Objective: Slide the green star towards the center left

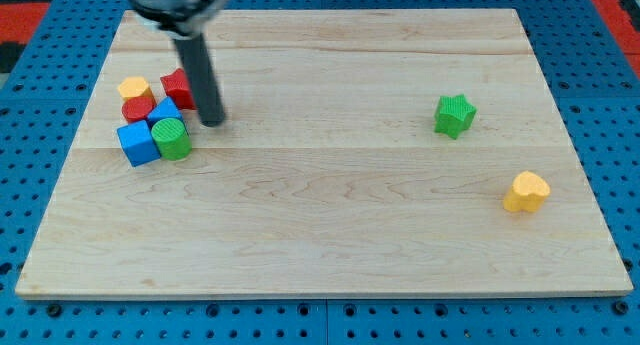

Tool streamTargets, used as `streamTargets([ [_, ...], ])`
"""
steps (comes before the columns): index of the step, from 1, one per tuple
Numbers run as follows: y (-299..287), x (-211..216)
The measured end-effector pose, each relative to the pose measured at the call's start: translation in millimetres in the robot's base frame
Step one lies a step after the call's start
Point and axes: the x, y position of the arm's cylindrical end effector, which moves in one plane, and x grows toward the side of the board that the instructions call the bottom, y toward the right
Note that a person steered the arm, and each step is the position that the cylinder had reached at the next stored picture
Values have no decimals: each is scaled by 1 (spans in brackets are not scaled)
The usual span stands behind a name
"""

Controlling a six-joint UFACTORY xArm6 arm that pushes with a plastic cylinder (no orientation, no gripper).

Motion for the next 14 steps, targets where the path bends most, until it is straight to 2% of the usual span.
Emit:
streamTargets([
  [1, 51, 28],
  [2, 140, 50],
  [3, 197, 53],
  [8, 274, 53],
  [9, 271, 20],
  [10, 238, -13],
  [11, 228, -16],
  [12, 277, -41],
  [13, 236, -53],
  [14, 166, -42],
])
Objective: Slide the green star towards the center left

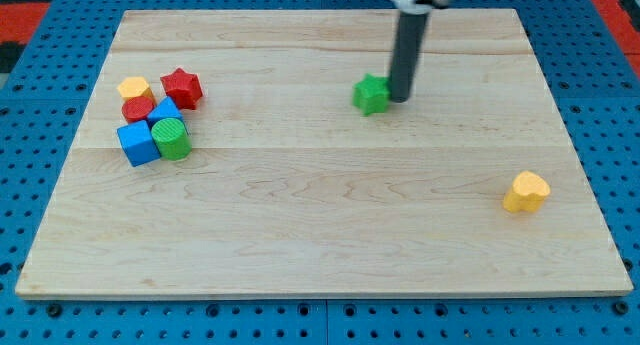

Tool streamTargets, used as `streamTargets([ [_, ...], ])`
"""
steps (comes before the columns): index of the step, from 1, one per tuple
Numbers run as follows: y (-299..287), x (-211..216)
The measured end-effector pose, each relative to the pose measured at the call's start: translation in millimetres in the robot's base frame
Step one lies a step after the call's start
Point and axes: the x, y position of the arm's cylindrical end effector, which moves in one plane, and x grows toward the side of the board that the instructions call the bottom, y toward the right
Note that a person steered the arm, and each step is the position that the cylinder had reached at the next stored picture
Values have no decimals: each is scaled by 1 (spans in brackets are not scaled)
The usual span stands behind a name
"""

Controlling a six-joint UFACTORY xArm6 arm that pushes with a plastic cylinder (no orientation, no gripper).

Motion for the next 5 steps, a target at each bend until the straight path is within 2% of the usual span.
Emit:
streamTargets([
  [1, -65, 12],
  [2, -78, 8],
  [3, -64, -20],
  [4, -105, -22],
  [5, -128, -1],
])
